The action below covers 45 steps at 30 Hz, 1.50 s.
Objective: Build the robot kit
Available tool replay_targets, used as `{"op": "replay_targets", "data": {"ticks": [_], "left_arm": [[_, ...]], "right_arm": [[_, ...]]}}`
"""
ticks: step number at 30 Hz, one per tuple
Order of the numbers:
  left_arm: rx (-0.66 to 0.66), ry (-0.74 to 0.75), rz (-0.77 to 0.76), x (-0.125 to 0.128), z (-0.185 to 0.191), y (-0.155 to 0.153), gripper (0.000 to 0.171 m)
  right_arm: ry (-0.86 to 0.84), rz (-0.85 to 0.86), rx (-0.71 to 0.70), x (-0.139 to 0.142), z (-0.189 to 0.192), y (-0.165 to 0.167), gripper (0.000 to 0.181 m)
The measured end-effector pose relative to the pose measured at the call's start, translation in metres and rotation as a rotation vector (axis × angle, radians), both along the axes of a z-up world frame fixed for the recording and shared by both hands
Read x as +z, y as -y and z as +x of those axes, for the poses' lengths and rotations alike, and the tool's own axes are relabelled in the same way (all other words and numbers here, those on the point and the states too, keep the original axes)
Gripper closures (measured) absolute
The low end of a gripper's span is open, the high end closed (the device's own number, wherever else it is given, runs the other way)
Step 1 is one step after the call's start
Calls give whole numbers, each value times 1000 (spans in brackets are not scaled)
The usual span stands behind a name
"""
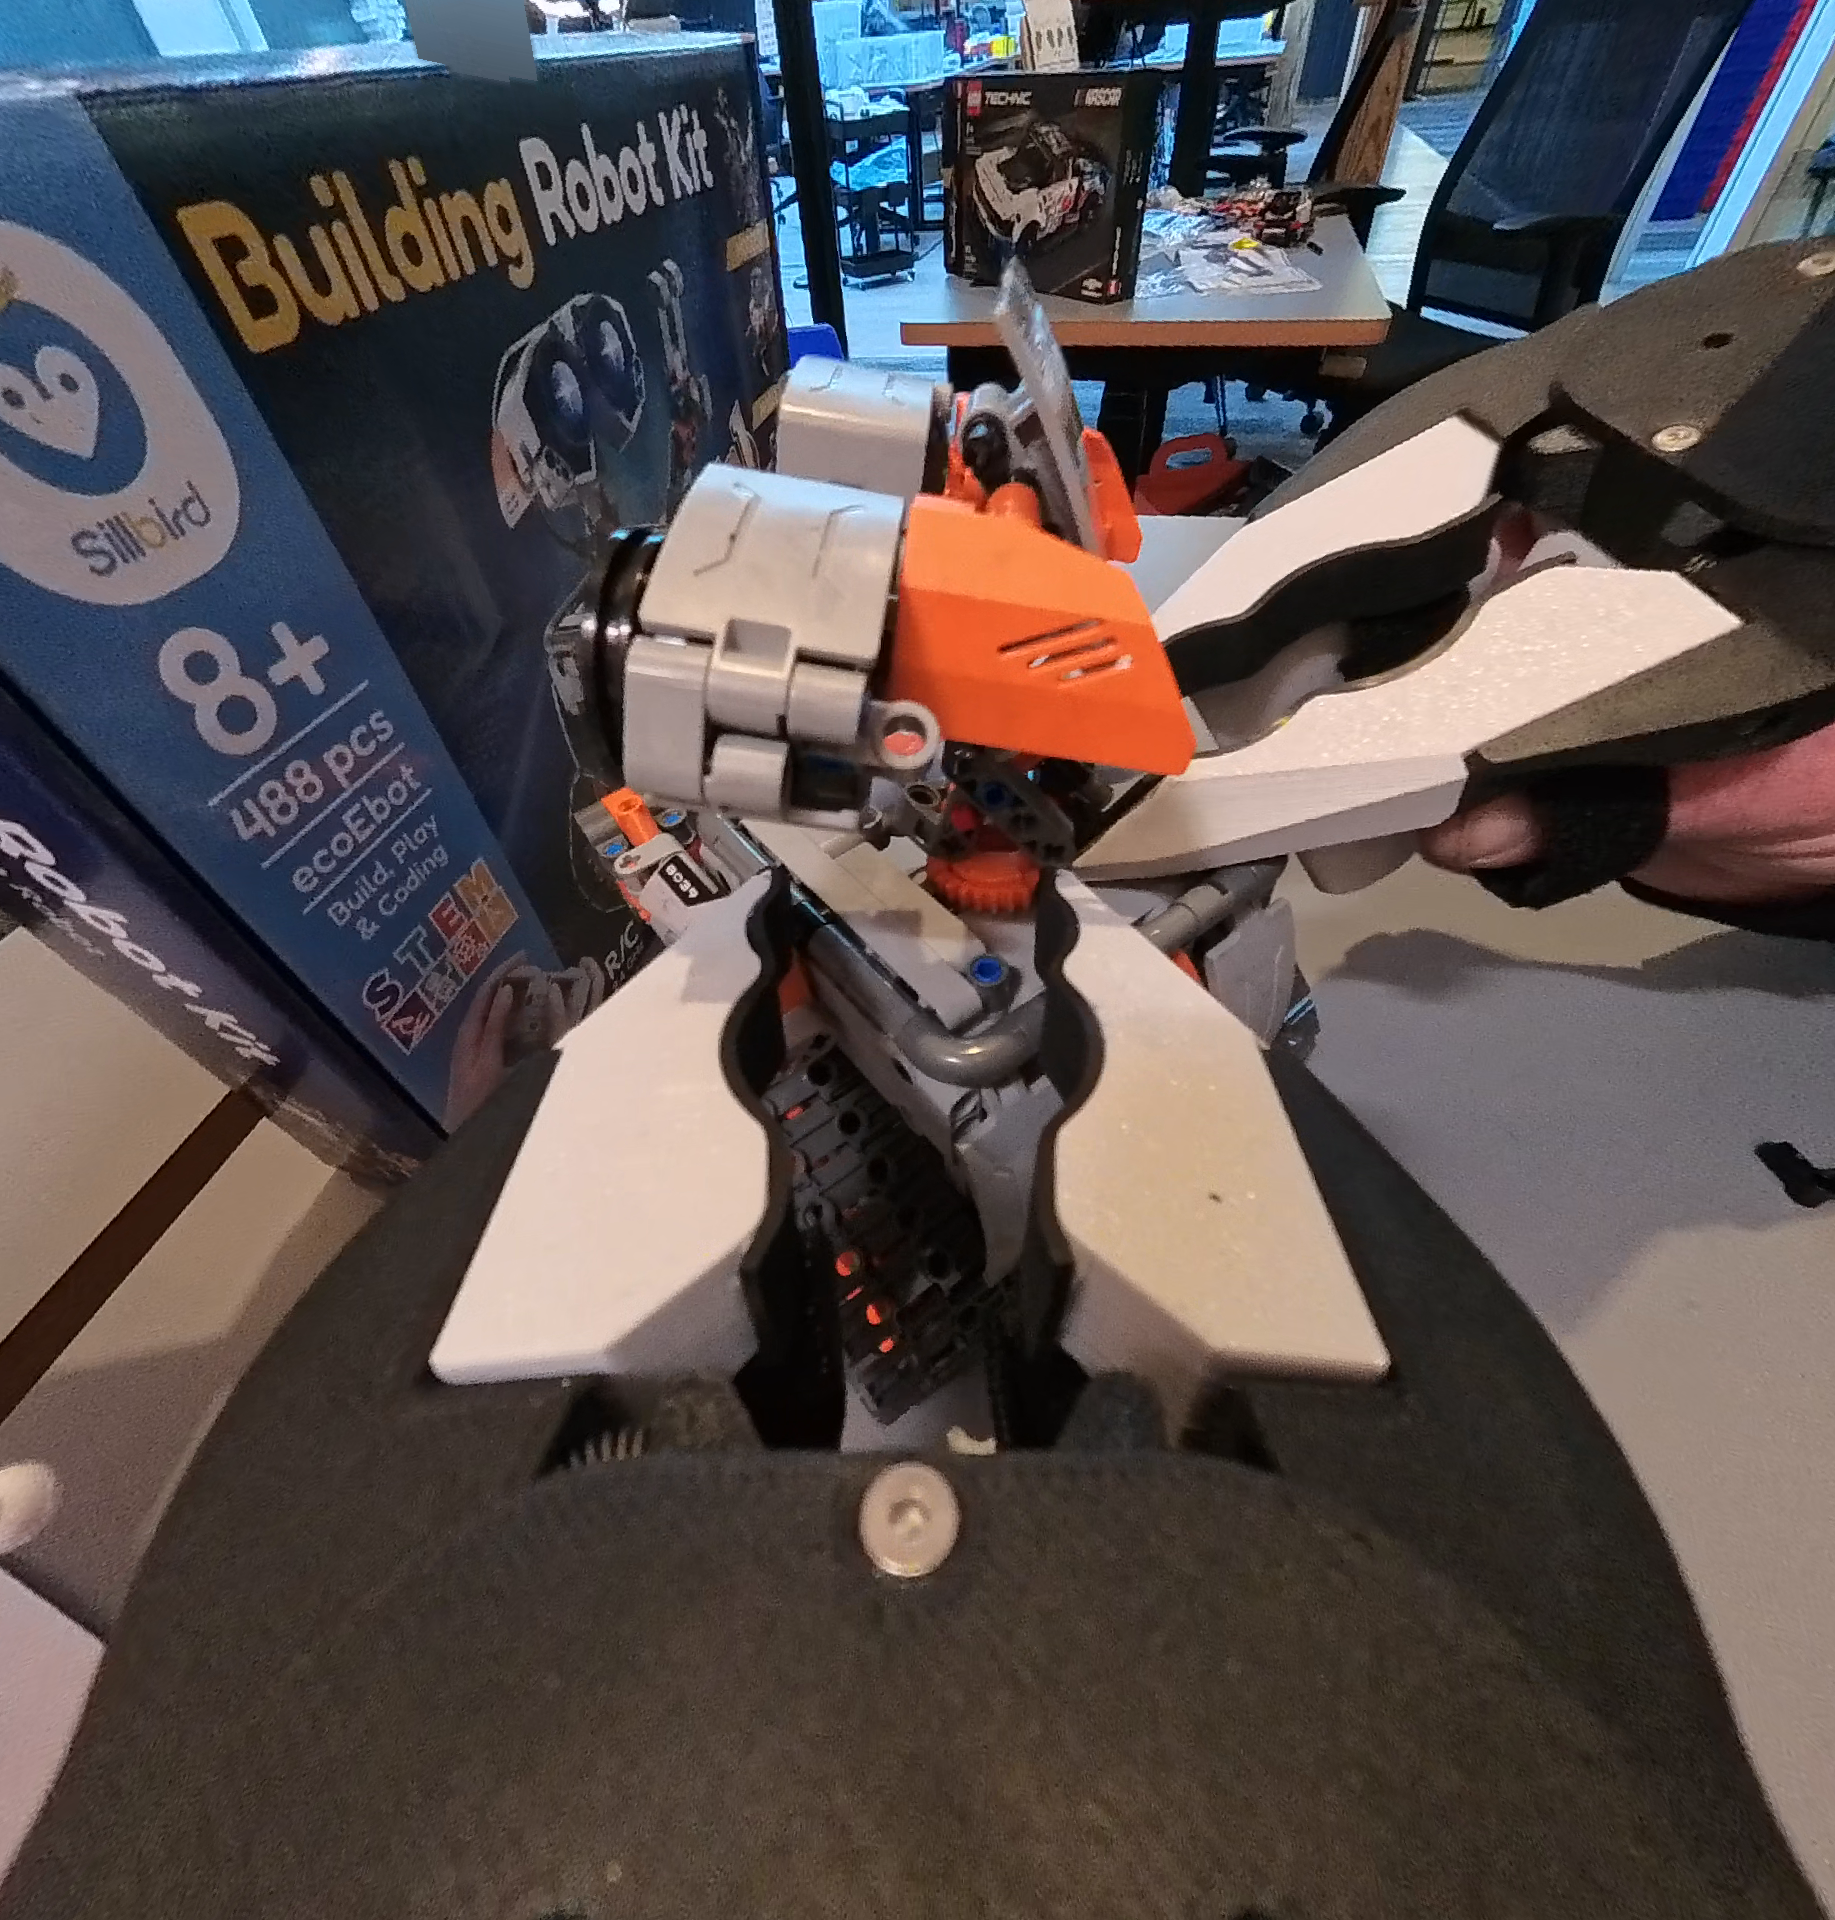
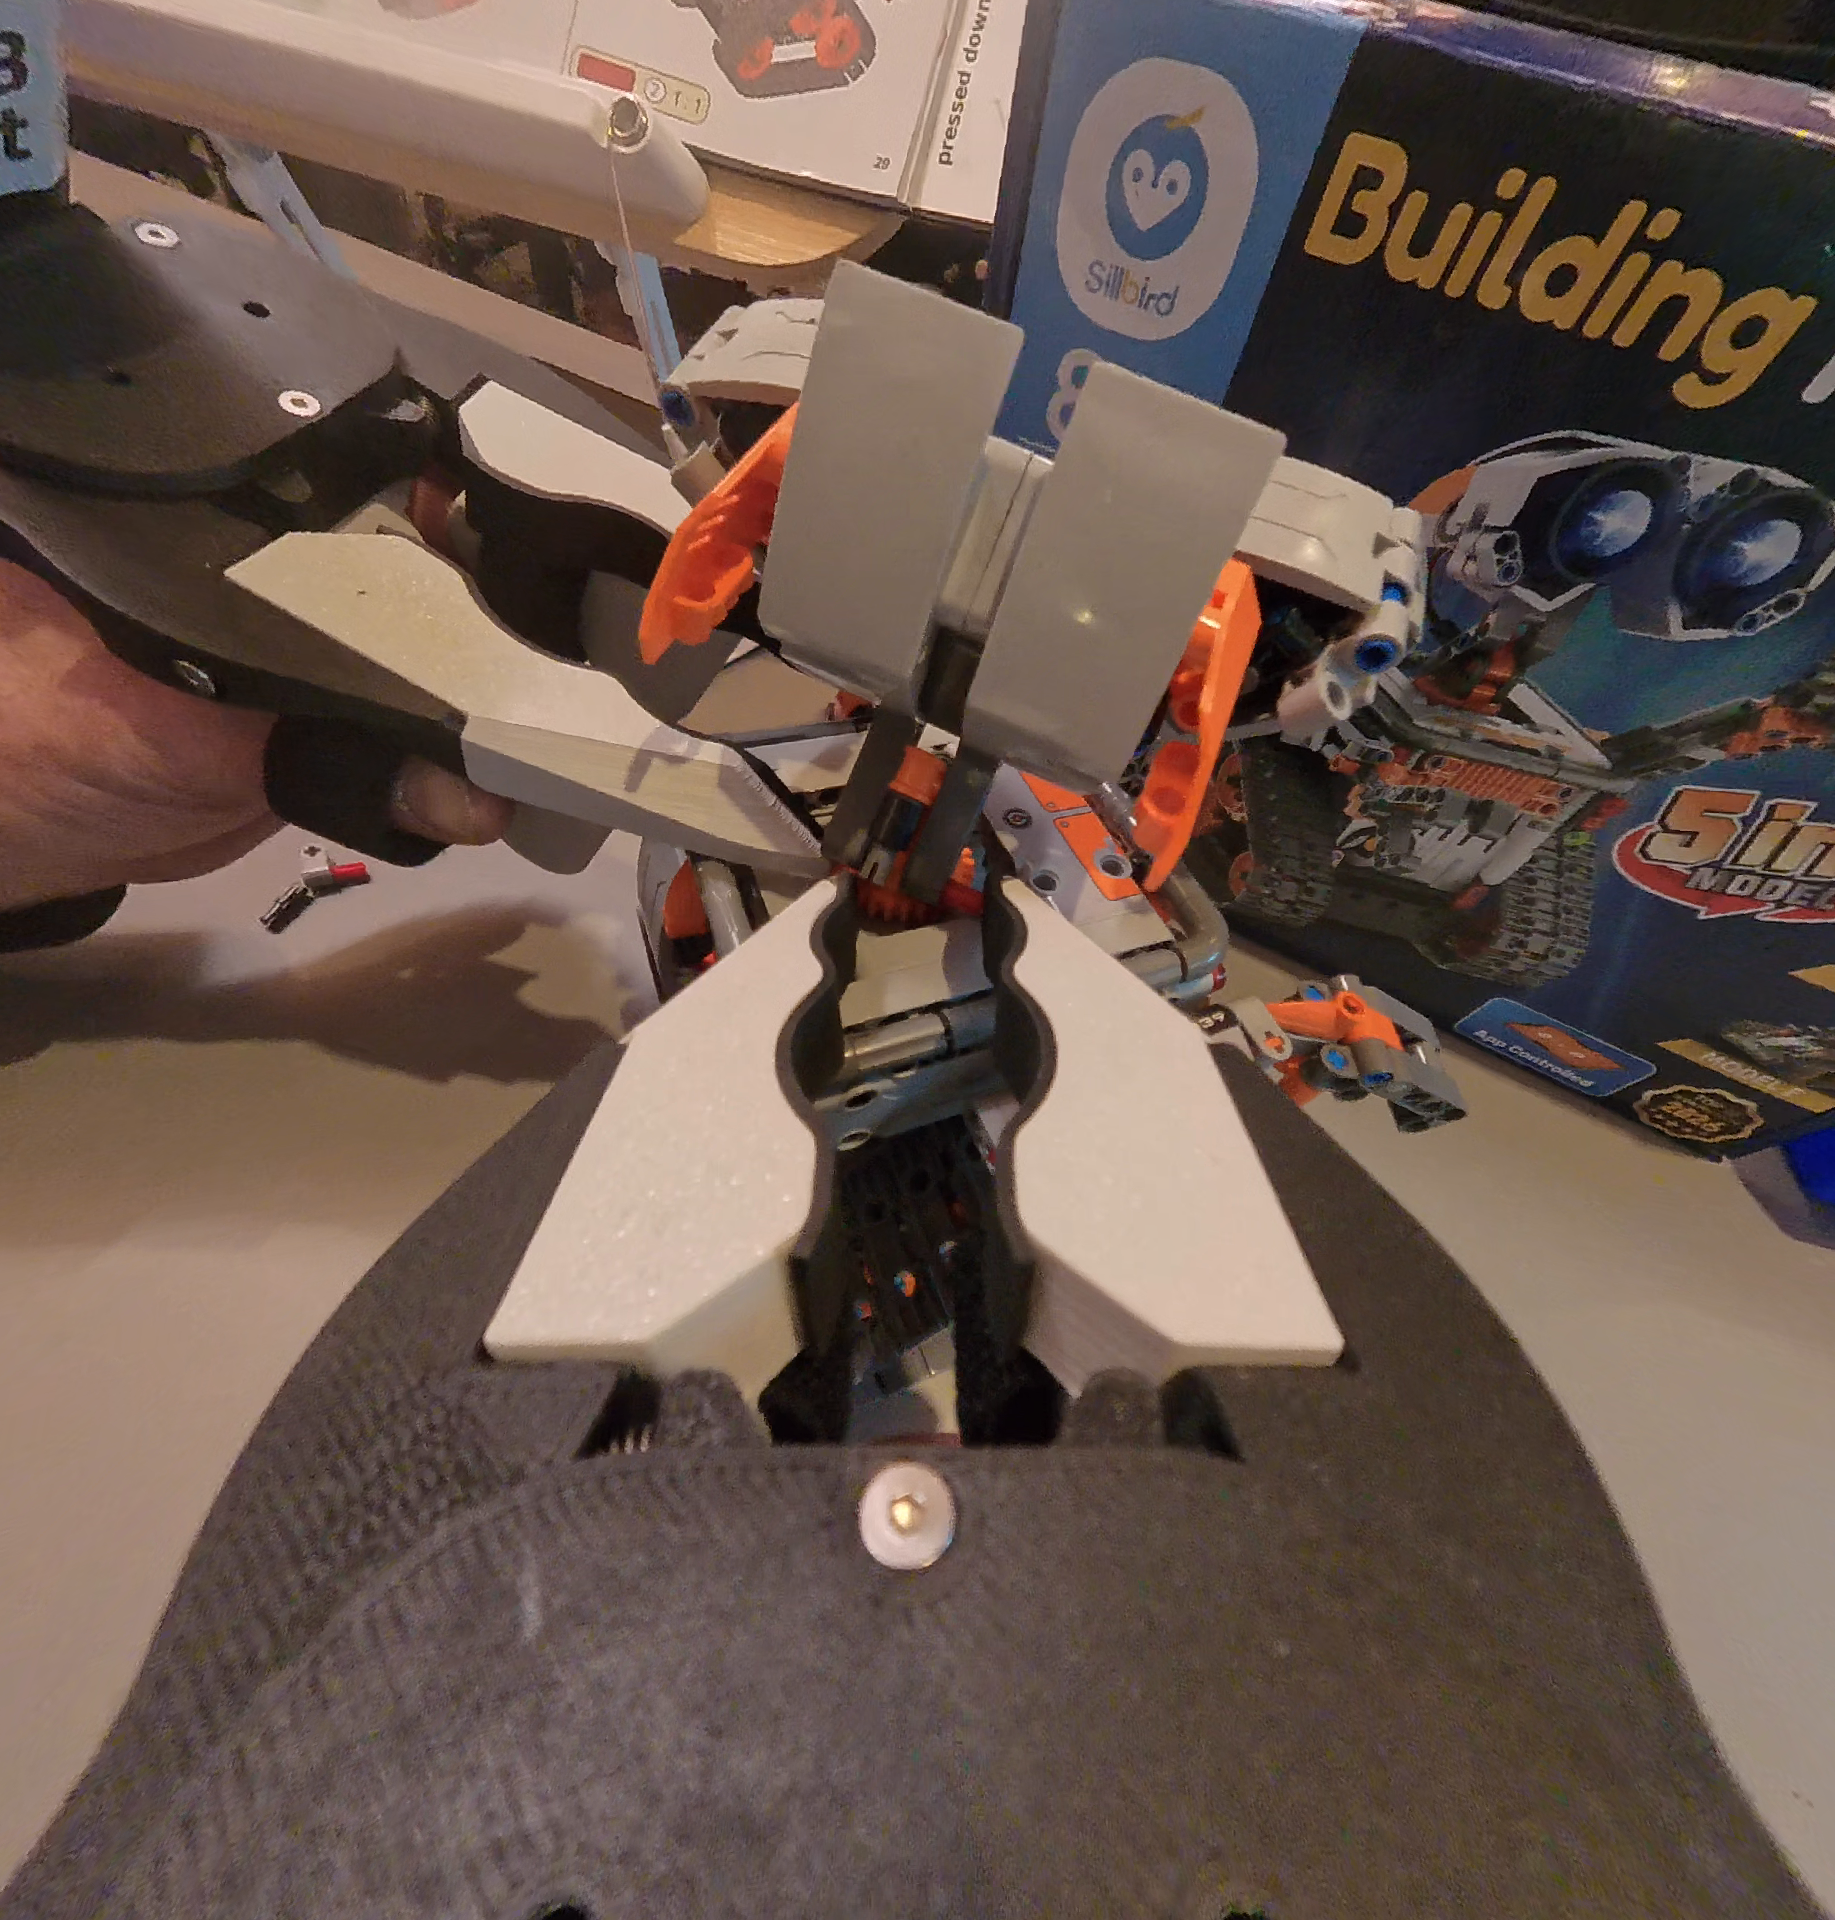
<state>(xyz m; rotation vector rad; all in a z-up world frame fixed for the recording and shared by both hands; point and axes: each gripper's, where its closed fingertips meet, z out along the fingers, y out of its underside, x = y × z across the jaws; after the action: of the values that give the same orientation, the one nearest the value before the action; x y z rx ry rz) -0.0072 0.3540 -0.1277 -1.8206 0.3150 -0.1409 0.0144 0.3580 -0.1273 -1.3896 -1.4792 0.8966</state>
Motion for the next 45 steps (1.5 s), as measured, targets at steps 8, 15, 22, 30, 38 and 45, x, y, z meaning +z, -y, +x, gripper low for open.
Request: {"op": "replay_targets", "data": {"ticks": [8, 15, 22, 30, 38, 45], "left_arm": [[-25, 6, -19, 0, 4, 1, 128], [-36, 16, -19, 0, 5, 2, 126], [-30, 24, -3, 0, 5, 2, 127], [-29, 48, 3, 1, 5, 1, 129], [-36, 32, -5, 1, 6, 2, 128], [-77, 86, 22, 13, 3, 12, 124]], "right_arm": [[16, -29, -17, 1, -1, 0, 159], [6, -16, -8, 0, 0, 1, 159], [6, -24, 12, 0, 2, 3, 155], [16, -15, 11, 1, 7, 2, 159], [23, 18, 8, 0, 6, 3, 169], [-32, 13, 34, 17, 14, -3, 167]]}}
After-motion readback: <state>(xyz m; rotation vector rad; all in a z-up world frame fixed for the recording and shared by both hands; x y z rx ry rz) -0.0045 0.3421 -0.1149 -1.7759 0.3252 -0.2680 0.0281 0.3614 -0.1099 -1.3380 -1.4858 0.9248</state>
